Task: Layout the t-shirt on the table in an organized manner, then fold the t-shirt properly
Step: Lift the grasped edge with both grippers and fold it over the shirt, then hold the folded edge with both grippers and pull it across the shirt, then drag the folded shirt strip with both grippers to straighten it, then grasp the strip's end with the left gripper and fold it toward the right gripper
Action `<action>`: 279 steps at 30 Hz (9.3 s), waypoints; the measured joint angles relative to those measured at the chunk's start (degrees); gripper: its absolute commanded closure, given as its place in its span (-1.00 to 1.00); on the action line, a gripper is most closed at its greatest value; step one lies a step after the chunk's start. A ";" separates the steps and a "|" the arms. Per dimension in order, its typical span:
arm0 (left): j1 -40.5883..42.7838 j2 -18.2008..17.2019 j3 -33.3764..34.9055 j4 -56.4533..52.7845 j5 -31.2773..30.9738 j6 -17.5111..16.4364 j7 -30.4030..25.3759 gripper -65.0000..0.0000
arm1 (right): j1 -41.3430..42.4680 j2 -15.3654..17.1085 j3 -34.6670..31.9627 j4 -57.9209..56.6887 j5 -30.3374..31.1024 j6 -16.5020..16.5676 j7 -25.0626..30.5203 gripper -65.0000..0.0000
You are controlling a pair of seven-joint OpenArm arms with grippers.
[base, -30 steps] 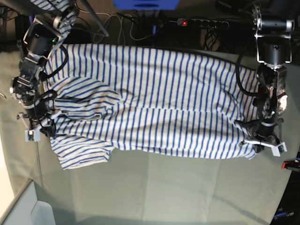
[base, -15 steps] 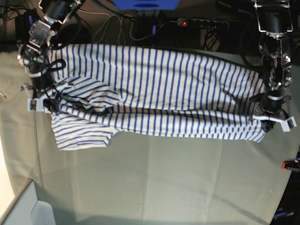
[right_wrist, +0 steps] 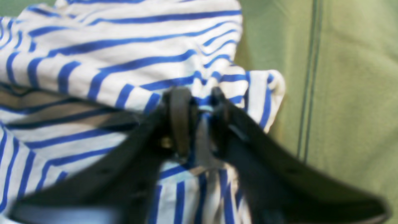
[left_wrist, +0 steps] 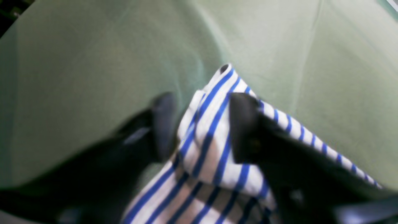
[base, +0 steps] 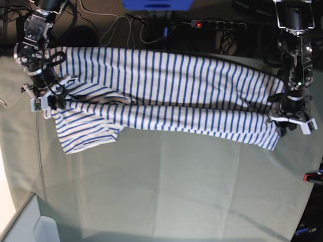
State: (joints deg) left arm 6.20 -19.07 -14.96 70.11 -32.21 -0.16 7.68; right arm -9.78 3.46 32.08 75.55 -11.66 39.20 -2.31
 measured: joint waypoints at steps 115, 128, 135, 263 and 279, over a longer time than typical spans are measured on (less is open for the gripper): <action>-31.67 1.62 9.94 -20.92 0.39 0.00 0.63 1.00 | 34.60 8.81 -6.10 -22.53 2.43 -7.58 -4.81 1.00; -27.54 1.79 9.70 -20.35 0.13 0.35 0.35 1.00 | 16.48 5.46 -5.05 -0.22 10.64 -7.91 -10.58 1.00; -20.61 0.72 8.74 -14.80 0.00 -0.13 0.09 1.00 | 3.26 3.10 -4.20 12.59 15.06 -3.13 -9.84 1.00; 12.04 9.75 -1.29 16.15 0.70 0.85 0.63 1.00 | -19.76 -5.40 -5.42 15.43 18.14 0.00 -7.52 0.10; 7.06 10.16 31.63 19.23 0.87 1.09 0.24 1.00 | -19.15 -5.38 -5.33 15.21 18.14 -0.02 -7.32 0.10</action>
State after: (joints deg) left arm 13.26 -8.91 16.67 89.34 -31.33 0.93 7.92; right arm -28.93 -1.91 26.74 90.76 6.48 39.18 -9.63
